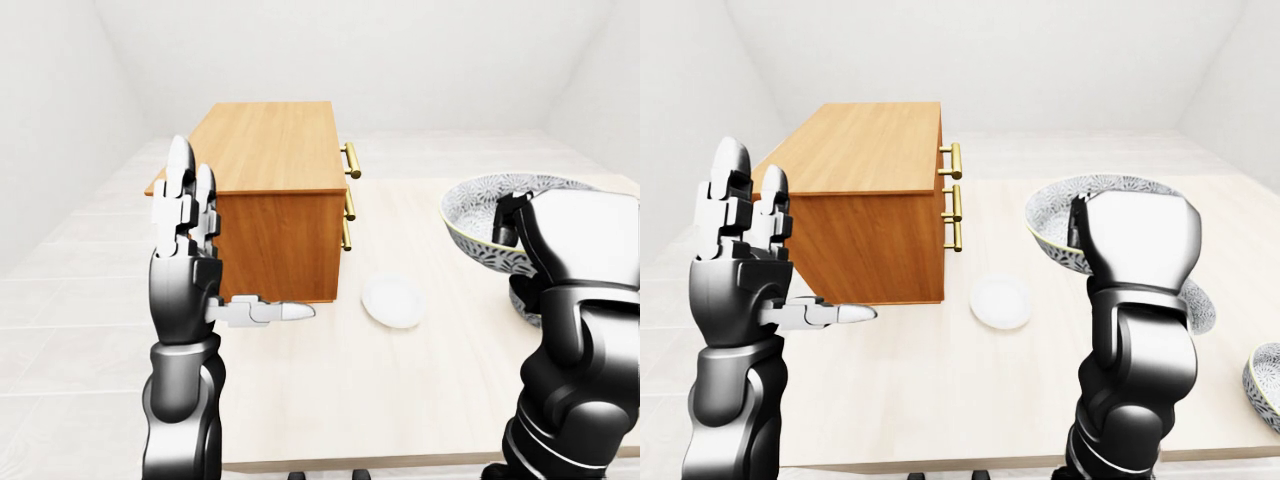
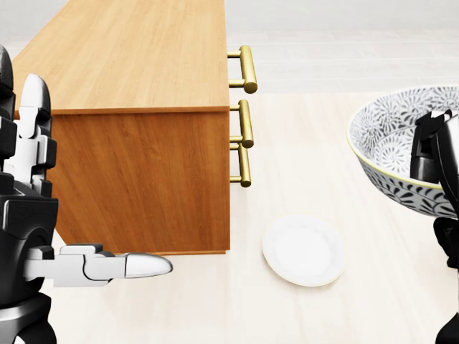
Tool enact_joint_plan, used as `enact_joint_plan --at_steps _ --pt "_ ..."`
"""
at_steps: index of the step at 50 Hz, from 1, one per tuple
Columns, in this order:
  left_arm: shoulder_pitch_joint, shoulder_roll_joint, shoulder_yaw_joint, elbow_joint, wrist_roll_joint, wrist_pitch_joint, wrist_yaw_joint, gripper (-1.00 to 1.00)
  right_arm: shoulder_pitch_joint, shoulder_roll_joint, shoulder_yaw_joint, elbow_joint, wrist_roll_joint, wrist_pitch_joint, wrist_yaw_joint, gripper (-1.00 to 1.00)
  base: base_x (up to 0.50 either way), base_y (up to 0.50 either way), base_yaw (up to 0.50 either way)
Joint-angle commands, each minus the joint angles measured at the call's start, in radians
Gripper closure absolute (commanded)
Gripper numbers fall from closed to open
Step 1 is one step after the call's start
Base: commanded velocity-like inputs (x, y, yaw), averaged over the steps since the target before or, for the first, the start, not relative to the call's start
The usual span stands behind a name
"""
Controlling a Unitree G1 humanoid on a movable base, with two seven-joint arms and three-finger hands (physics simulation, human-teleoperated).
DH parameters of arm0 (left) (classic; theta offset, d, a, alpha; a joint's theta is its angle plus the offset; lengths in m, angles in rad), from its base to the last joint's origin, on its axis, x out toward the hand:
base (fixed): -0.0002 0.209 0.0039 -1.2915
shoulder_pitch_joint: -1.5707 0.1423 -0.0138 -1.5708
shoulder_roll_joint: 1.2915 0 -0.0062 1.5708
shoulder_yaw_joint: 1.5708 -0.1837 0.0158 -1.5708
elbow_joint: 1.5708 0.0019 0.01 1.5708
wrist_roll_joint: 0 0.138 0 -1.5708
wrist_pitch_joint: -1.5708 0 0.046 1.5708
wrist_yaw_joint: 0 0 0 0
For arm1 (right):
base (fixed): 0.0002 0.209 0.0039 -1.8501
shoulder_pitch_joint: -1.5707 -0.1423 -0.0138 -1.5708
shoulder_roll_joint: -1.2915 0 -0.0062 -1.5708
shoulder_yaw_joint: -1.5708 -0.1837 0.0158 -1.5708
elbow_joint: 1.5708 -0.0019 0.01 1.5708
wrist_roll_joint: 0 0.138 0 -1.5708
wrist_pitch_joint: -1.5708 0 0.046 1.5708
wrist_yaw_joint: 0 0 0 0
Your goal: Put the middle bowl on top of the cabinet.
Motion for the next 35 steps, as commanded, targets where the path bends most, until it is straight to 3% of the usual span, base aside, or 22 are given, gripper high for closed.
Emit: enact_joint_plan --at_steps 1,4,10,28,35 --pt "0.000 -0.001 0.001 0.008 -0.001 0.000 -0.005 -1.00 -0.136 -0.062 0.006 0.029 -0.018 0.000 0.000 1.00 0.00 0.00 0.00" --pt "-0.002 0.003 -0.004 -0.003 0.011 0.000 0.000 -1.00 -0.197 -0.083 0.001 0.033 -0.032 0.000 0.000 1.00 0.00 0.00 0.00" --pt "0.005 0.003 -0.010 -0.010 0.017 0.000 -0.006 -1.00 -0.181 -0.044 0.025 0.069 -0.016 0.000 0.000 1.00 0.00 0.00 0.00" --pt "0.002 0.000 -0.014 0.001 0.029 0.000 -0.012 -1.00 -0.180 -0.014 0.032 0.081 0.114 0.000 0.000 1.00 0.00 0.00 0.00" --pt "-0.001 -0.001 -0.015 -0.009 0.030 0.000 -0.013 -1.00 -0.210 -0.044 0.022 0.087 0.152 0.000 0.000 1.00 0.00 0.00 0.00"
